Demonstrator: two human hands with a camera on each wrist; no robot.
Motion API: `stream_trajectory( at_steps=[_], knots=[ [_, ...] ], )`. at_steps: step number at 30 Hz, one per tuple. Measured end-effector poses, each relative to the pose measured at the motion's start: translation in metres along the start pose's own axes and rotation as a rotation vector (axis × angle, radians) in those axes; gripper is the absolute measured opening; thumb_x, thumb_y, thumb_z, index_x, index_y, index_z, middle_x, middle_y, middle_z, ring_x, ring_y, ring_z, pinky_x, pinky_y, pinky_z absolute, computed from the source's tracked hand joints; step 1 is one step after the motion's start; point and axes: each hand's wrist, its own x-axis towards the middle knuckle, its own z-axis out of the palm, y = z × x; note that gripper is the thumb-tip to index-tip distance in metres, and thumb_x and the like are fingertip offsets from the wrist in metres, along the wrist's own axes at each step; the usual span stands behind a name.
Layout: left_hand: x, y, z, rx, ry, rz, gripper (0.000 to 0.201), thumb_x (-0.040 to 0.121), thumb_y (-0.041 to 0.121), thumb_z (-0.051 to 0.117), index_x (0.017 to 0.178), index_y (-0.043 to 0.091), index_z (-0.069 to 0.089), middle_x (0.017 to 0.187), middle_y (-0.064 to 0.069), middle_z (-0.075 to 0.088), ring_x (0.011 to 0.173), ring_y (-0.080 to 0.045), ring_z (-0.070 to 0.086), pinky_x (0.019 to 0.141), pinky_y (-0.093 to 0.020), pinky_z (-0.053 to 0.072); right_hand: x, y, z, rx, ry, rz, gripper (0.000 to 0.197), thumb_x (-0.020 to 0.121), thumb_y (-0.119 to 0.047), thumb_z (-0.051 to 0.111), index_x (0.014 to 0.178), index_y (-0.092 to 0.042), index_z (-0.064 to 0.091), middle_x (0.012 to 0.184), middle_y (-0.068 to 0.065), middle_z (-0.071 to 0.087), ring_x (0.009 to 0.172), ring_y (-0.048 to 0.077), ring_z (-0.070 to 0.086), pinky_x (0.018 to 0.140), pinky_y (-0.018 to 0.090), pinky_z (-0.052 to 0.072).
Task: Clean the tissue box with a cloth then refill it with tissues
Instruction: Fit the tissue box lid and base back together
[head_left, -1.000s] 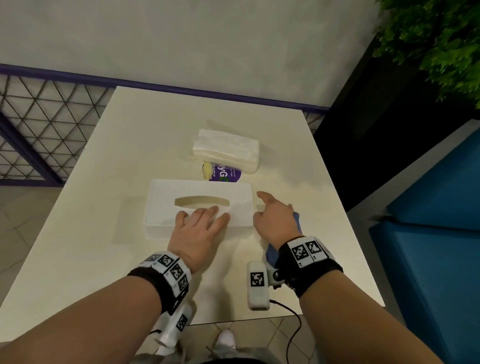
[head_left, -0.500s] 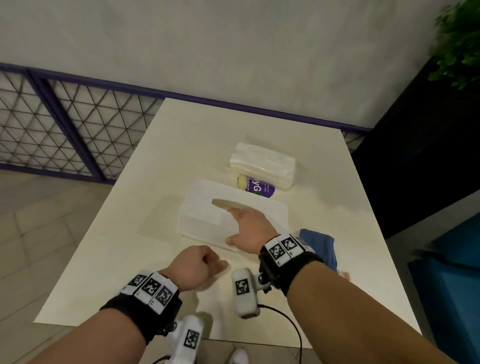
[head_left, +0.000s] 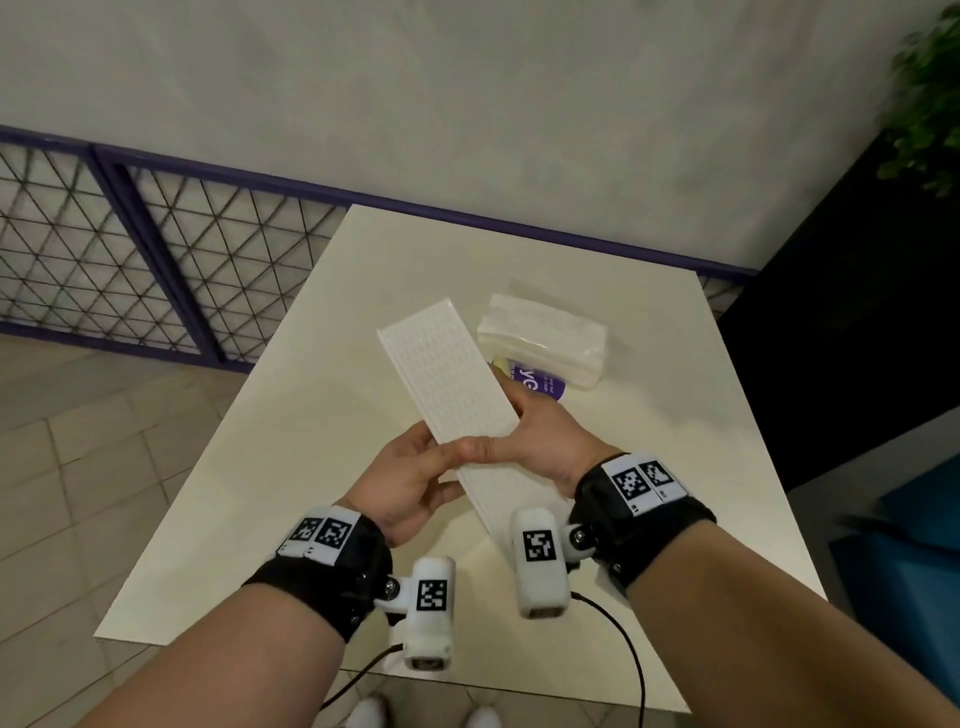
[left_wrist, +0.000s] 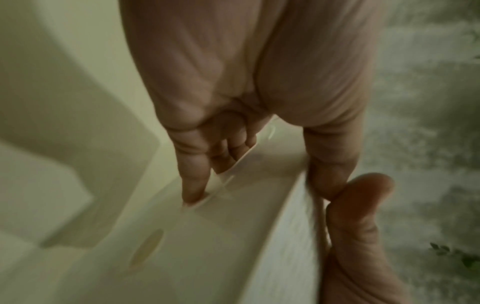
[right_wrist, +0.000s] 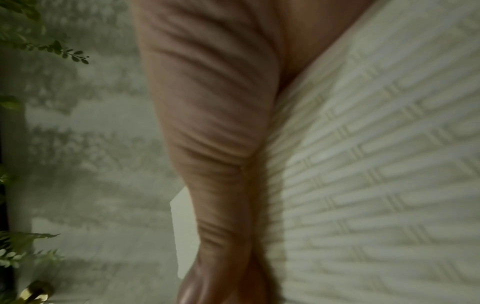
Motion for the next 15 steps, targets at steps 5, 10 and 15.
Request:
stream_trajectory(
  at_steps=[5, 10, 15],
  knots=[
    [-0.001, -0.008, 0.008, 0.061, 0.055, -0.008, 0.053, 0.076, 0.015, 0.07, 0.127, 0.01, 0.056, 0.12, -0.01, 0.068, 0.113, -0.03, 0.063, 0.1, -0.051, 0.047, -0.005, 0.002, -0.004, 0.05, -0.053, 0.024, 0.079, 0.057, -0.027, 0.092, 0.127, -0.037, 0.057, 0.112, -0.004, 0.071, 0.108, 0.014, 0.066, 0.091, 0.037, 0.056],
    [0.0, -0.007, 0.011, 0.119, 0.083, -0.002, 0.048, 0.074, 0.018, 0.07, 0.12, 0.012, 0.06, 0.114, -0.007, 0.071, 0.109, -0.028, 0.065, 0.097, -0.052, 0.049, -0.007, 0.002, -0.004, 0.117, -0.059, 0.032, 0.072, 0.046, -0.034, 0.089, 0.113, -0.042, 0.063, 0.107, -0.004, 0.073, 0.104, 0.013, 0.068, 0.083, 0.031, 0.057],
    [-0.002, -0.005, 0.01, 0.13, 0.074, -0.017, 0.046, 0.075, 0.02, 0.07, 0.12, 0.012, 0.062, 0.114, -0.008, 0.071, 0.111, -0.029, 0.064, 0.094, -0.05, 0.051, -0.008, 0.0, -0.005, 0.144, -0.084, 0.061, 0.077, 0.043, -0.034, 0.089, 0.116, -0.038, 0.063, 0.108, -0.003, 0.073, 0.104, 0.016, 0.069, 0.079, 0.03, 0.057]
  ],
)
